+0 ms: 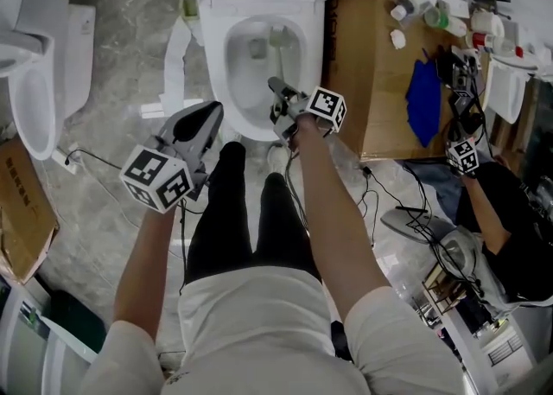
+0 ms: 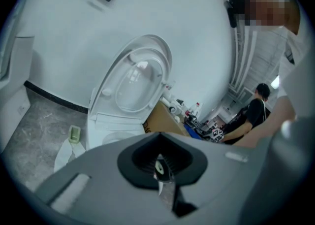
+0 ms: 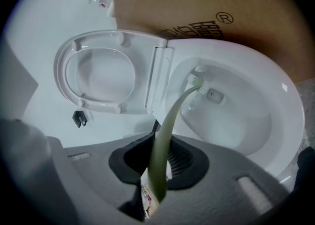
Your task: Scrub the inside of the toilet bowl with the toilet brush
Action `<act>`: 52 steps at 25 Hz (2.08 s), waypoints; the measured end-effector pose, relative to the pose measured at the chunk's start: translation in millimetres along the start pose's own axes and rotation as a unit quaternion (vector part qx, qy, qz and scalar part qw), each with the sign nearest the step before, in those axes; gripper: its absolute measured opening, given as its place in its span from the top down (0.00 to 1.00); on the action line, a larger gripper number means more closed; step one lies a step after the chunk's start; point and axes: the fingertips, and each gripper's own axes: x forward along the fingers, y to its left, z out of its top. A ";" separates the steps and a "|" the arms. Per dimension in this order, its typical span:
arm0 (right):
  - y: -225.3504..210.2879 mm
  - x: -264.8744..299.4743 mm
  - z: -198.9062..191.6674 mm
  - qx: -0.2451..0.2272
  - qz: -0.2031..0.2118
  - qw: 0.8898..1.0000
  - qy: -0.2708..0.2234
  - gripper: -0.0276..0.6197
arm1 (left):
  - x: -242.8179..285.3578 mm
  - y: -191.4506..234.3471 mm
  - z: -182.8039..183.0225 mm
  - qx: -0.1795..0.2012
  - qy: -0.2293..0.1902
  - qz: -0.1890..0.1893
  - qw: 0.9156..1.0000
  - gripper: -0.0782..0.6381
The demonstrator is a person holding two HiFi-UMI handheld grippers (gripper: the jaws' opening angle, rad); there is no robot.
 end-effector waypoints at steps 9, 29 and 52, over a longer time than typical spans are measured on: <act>11.5 9.6 -17.9 -0.037 0.001 0.998 0.049 0.86 | -2.0 -8.7 -2.1 0.005 -0.001 0.004 1.000 0.90; -6.7 8.9 -84.1 -0.232 -0.056 0.933 0.269 0.86 | -14.9 -18.4 -30.7 -0.010 -0.008 0.026 1.000 0.90; -51.8 -92.4 -105.0 -0.397 -0.128 0.768 0.486 0.86 | -13.0 -49.3 -56.8 -0.002 -0.008 0.036 0.999 0.90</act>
